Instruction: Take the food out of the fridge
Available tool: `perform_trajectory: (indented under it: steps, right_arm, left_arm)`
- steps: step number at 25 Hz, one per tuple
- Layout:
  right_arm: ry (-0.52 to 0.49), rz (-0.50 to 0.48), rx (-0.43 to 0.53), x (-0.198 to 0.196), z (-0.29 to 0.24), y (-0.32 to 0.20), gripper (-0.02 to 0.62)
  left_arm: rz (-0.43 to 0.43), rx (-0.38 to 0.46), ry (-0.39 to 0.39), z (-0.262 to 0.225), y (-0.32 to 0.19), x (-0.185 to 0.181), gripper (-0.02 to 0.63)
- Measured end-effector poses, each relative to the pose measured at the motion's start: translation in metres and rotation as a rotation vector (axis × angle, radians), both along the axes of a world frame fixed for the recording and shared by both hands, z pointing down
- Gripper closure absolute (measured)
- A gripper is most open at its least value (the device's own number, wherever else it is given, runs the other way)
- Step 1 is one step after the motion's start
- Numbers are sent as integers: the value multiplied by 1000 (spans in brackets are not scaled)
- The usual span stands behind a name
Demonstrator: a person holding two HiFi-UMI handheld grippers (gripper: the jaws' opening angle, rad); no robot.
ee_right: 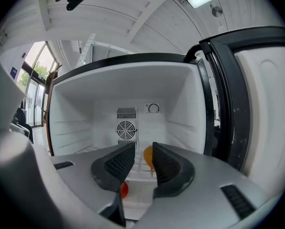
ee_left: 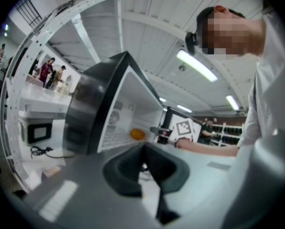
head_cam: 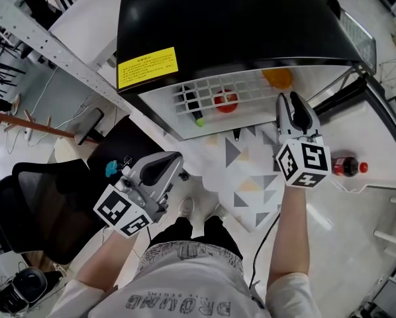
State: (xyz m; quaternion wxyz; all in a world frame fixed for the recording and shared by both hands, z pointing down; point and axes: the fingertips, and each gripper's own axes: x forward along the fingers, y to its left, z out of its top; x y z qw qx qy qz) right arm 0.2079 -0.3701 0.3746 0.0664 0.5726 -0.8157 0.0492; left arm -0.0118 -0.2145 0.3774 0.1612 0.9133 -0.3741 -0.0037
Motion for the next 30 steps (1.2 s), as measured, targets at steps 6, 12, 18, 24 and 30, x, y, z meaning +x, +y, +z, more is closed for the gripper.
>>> perform_trajectory:
  steps: [6,12,18,24,30]
  right_arm:
    - [17,16,-12,0,7,-17,470]
    - [40,42,-35,-1,17,-33,403]
    - [58,81,-51,3,29,-43,359]
    - [82,124,-51,8,37,-54,339]
    - [109,141,-61,9,47,-66,325]
  left_arm:
    - [-6,-15,-6,7,-4,-6,601]
    - [-13,-26,-7,12,-7,-9,601]
    - [-23,-39,-9,19,-6,-14,601]
    - [-24,-53,-12,27,-4,-15,601]
    - [-19,-63,-14,32,-4,-13,601]
